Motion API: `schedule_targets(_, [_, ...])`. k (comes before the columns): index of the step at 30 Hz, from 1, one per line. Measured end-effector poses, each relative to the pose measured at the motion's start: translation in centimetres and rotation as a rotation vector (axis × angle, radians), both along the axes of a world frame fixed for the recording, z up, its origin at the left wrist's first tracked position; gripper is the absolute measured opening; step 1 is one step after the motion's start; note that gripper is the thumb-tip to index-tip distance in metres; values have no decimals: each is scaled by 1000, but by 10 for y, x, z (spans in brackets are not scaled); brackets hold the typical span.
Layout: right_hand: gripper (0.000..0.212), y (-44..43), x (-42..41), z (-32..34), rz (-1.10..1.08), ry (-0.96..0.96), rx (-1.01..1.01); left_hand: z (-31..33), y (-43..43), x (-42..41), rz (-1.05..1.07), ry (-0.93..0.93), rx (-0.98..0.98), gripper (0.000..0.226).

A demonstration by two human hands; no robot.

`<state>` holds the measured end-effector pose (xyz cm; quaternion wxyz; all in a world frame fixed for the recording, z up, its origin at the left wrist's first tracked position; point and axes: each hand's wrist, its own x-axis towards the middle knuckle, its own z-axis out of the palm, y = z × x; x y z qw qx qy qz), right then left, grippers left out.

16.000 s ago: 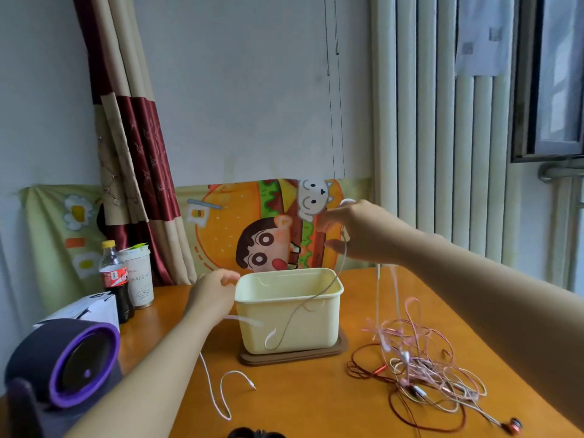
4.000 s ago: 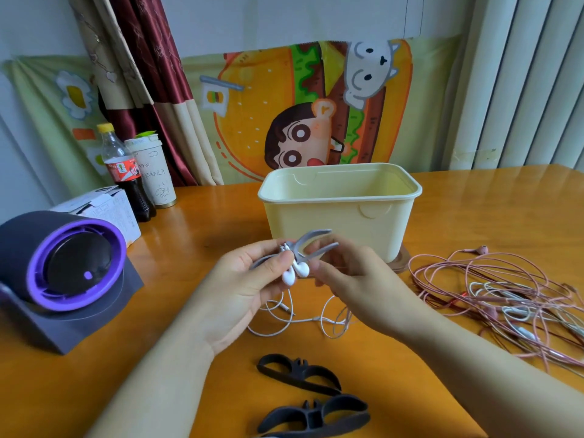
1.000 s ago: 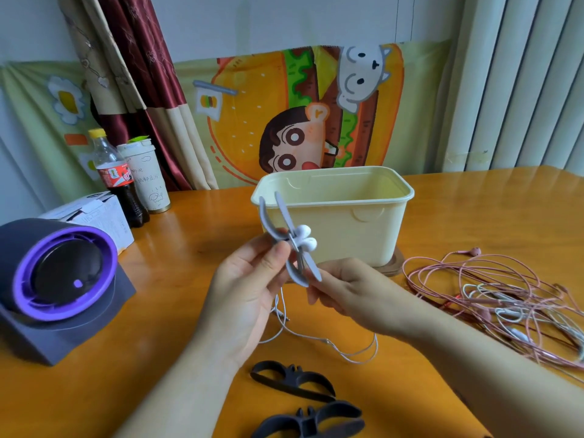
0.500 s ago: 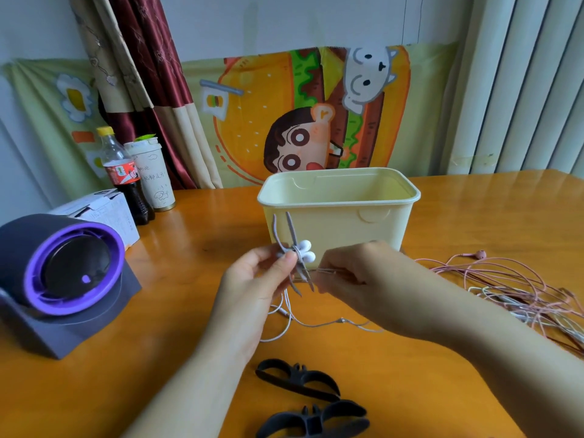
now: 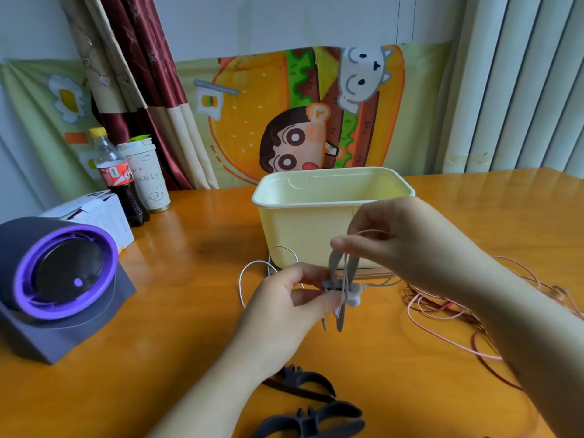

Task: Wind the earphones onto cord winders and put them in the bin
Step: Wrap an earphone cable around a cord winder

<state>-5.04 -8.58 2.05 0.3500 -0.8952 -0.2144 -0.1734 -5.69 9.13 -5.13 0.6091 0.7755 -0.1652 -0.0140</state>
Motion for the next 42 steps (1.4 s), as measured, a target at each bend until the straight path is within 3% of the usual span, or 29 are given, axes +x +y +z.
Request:
schedule_targets(5, [45, -6, 10, -6, 15, 107, 194, 1, 2, 1, -42, -7, -62, 32])
schedule_targets(11, [31, -6, 20, -23, 119, 325, 459, 3, 0, -2, -123, -19, -144, 27])
schedule_targets(15, [57, 7, 28, -54, 200, 540, 507, 3, 0, 1, -144, 48, -357, 25])
schedule_targets(19, [57, 19, 24, -67, 233, 595, 538, 7, 0, 4, -113, 167, -593, 21])
schedule_targets(27, [46, 25, 18, -64, 126, 377, 246, 8, 0, 12, 43, 293, -808, 25])
schedule_targets(35, [33, 28, 12, -60, 233, 493, 113, 8, 8, 11, 147, 373, -857, 33])
schedule_targets(42, [25, 31, 0, -48, 193, 295, -290, 6, 6, 12, 218, 299, -785, 28])
